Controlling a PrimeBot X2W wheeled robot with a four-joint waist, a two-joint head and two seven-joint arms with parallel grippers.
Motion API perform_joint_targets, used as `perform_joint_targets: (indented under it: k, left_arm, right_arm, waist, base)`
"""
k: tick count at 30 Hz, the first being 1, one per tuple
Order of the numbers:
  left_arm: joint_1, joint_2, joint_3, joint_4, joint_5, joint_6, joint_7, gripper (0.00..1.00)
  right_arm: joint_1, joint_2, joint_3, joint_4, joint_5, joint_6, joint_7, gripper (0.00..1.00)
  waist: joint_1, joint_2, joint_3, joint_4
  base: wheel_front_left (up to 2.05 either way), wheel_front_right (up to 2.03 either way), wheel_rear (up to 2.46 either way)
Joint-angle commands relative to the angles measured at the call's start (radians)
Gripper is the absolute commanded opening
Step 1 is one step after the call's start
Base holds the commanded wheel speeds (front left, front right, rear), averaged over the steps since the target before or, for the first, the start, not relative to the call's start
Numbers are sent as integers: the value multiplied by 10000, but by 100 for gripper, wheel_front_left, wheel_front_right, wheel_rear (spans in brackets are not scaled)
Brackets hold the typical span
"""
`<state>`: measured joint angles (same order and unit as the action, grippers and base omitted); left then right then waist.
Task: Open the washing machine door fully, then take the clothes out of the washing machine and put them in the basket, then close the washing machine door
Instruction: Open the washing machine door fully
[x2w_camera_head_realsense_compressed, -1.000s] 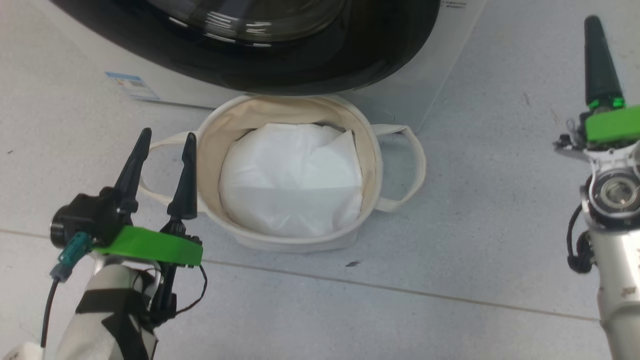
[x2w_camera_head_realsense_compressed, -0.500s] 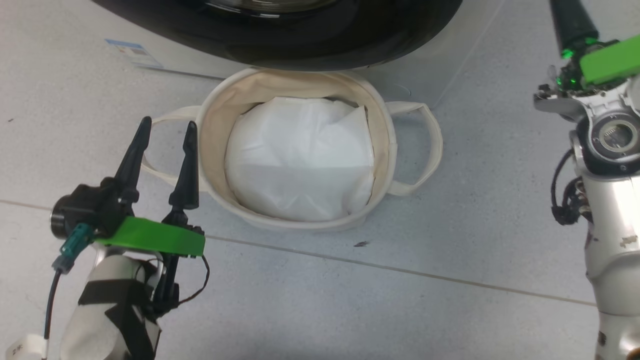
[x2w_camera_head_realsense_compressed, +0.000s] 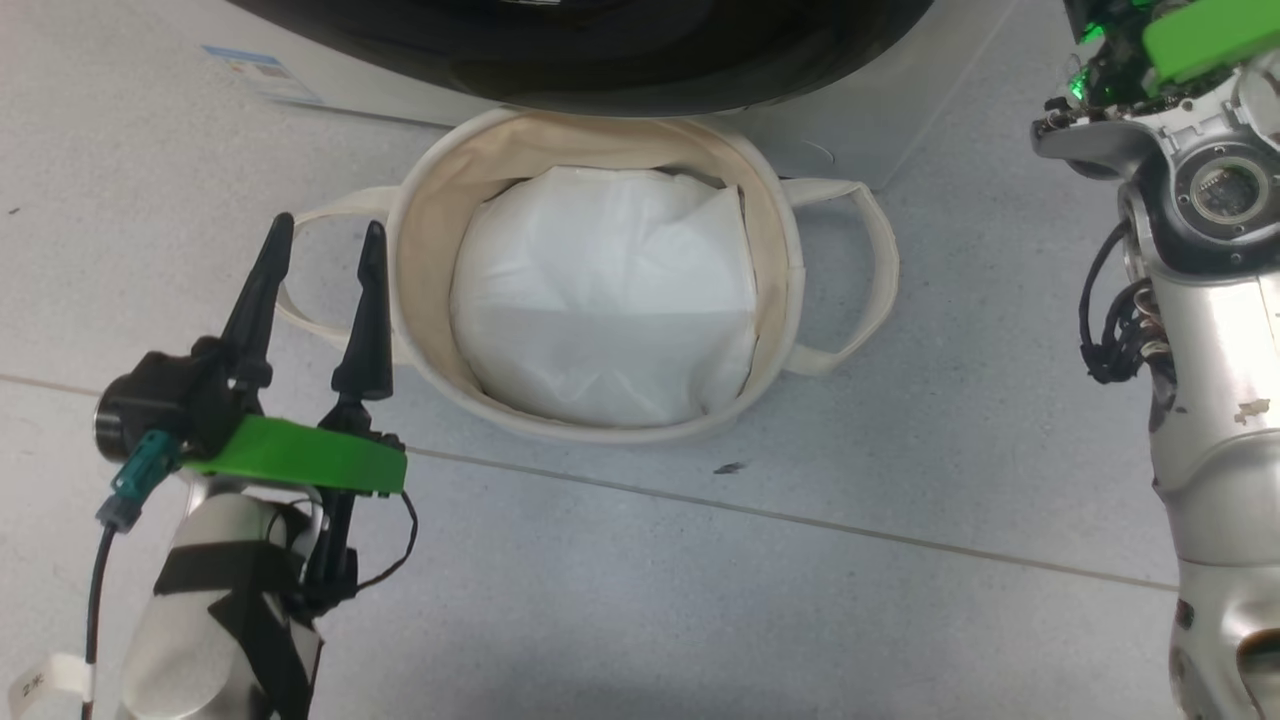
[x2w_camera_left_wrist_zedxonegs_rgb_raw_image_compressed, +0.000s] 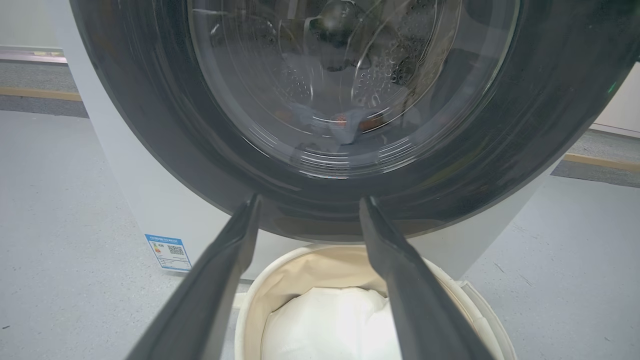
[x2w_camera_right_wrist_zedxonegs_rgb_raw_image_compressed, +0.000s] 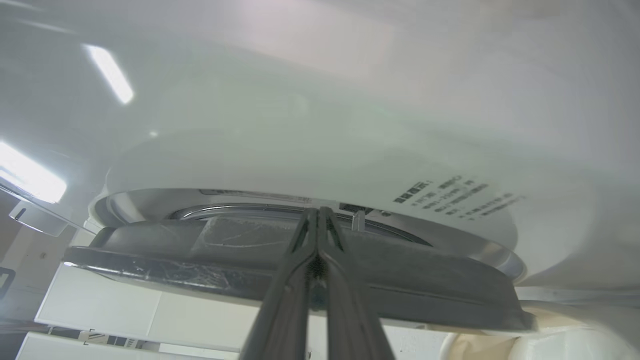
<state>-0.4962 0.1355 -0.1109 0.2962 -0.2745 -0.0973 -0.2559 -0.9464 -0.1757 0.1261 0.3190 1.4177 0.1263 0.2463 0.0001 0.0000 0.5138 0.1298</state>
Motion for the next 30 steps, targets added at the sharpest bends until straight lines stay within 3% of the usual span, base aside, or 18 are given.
perform_joint_targets:
  k: [1, 19, 30]
  left_arm:
    - [-129, 223, 413, -210, 121, -37, -59, 100]
    - [40, 168, 698, 259, 304, -216, -59, 100]
    - [74, 130, 716, 329, 362, -265, -59, 100]
  right_arm:
    - [-293, 216, 192, -278, -32, 44, 151, 0]
    - [620, 256, 1016, 241, 1252, 44, 3710, 0]
    - [193, 295, 73, 180, 923, 44, 2381, 0]
  waist:
    - [-1, 0, 21, 1]
    - [-1, 0, -596, -294]
    - [-1, 0, -624, -101]
  base:
    - [0, 0, 0]
    - [0, 0, 0]
    - [0, 0, 0]
